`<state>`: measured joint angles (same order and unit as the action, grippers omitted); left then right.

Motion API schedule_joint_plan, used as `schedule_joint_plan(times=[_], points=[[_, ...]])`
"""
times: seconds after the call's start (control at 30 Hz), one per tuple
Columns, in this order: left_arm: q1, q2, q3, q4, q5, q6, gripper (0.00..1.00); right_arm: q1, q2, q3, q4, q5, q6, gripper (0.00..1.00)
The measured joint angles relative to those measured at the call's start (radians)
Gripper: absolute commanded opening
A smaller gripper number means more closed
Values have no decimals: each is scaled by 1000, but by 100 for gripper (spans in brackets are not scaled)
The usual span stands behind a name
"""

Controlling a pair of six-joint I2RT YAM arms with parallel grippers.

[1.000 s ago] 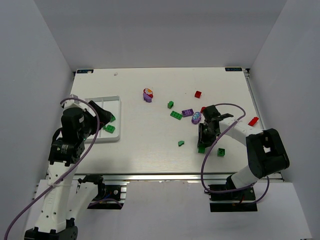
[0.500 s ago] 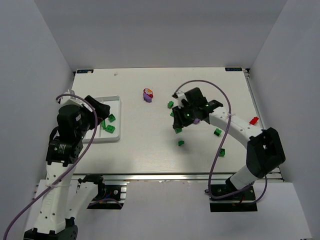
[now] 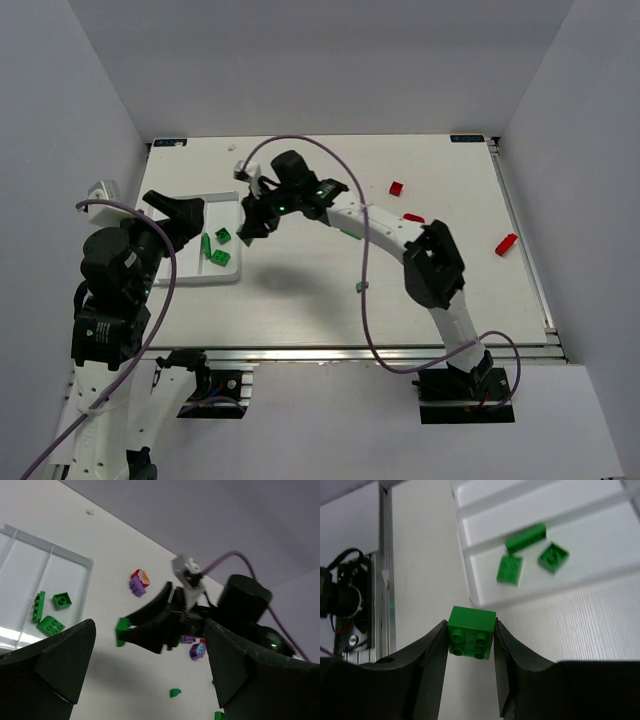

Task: Sort the legos into containers by color

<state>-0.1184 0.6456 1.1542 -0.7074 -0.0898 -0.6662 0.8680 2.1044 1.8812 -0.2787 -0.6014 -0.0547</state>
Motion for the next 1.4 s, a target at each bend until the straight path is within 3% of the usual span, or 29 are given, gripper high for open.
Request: schedule_joint_plan(times=[0.2,0.57,0.97,1.17,1.4], points=[[0,-14,23,-10,-8,6,98,84,235,221,165,24,107,0],[0,3,39,-59,-19,24,98,140,404,321,373,270,178,4],[0,34,57,-97,-5,48,98,143,435,317,416,388,125,29],[0,37,57,-102,3,49,98,143,436,281,425,398,103,49],[0,36,57,-102,12,49,98,143,436,252,424,391,88,58]])
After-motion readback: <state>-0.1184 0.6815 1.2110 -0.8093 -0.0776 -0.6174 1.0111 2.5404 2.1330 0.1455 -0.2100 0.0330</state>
